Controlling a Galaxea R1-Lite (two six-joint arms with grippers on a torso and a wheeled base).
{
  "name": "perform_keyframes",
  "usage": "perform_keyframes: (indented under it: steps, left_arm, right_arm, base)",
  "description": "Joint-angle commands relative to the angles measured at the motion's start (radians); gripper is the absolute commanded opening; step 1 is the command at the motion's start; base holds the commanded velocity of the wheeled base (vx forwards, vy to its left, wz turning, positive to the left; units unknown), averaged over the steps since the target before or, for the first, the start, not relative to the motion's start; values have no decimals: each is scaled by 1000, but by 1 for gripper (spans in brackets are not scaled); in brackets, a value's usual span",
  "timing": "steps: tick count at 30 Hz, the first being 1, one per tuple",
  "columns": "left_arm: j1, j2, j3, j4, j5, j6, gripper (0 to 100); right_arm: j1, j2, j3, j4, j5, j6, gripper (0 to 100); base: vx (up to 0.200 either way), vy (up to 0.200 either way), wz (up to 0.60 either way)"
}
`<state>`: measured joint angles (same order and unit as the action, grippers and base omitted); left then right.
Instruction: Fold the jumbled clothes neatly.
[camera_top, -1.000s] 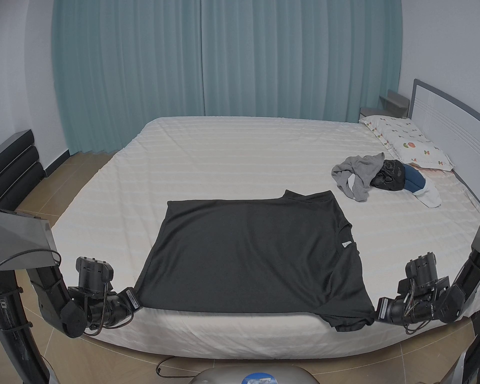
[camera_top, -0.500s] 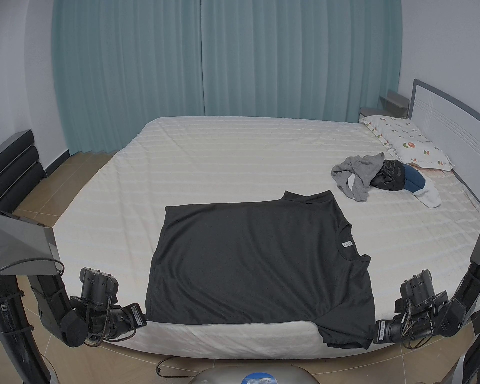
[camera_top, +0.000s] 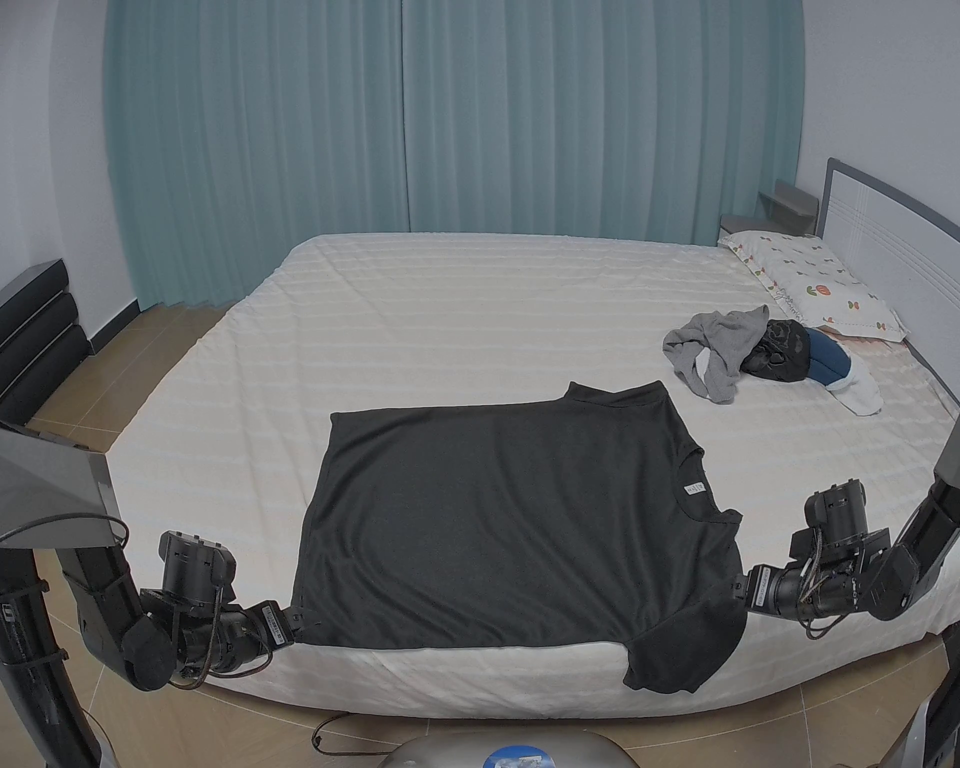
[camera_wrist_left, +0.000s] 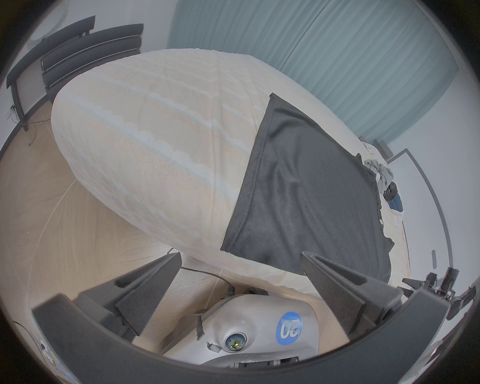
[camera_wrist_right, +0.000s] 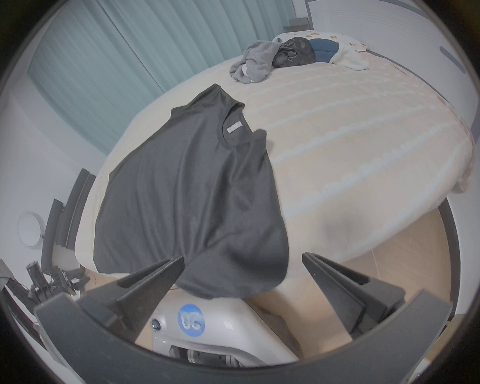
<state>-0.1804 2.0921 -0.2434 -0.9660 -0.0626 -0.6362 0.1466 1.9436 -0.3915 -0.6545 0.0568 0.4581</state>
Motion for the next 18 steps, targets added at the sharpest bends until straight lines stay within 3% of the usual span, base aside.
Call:
perform_keyframes:
  steps: [1,6,12,18]
  left_arm:
    - [27,0,-17,-2,-10,-7,100]
    - [56,-1,-30,-2,-23,-7,100]
    - [72,6,-37,-2,-56,-7,100]
    - [72,6,-39,-2,-56,-8,100]
  right_arm:
    - [-30,92,-81,-1,29,-4,100]
    - [-65,186,-135,-39,41,-16,100]
    - [-119,252,-132,-142,132,-56,100]
    - [-133,287,-129,-194,156,-56,100]
  base:
    - [0,0,0]
    - [0,0,0]
    - [0,0,0]
    - [0,0,0]
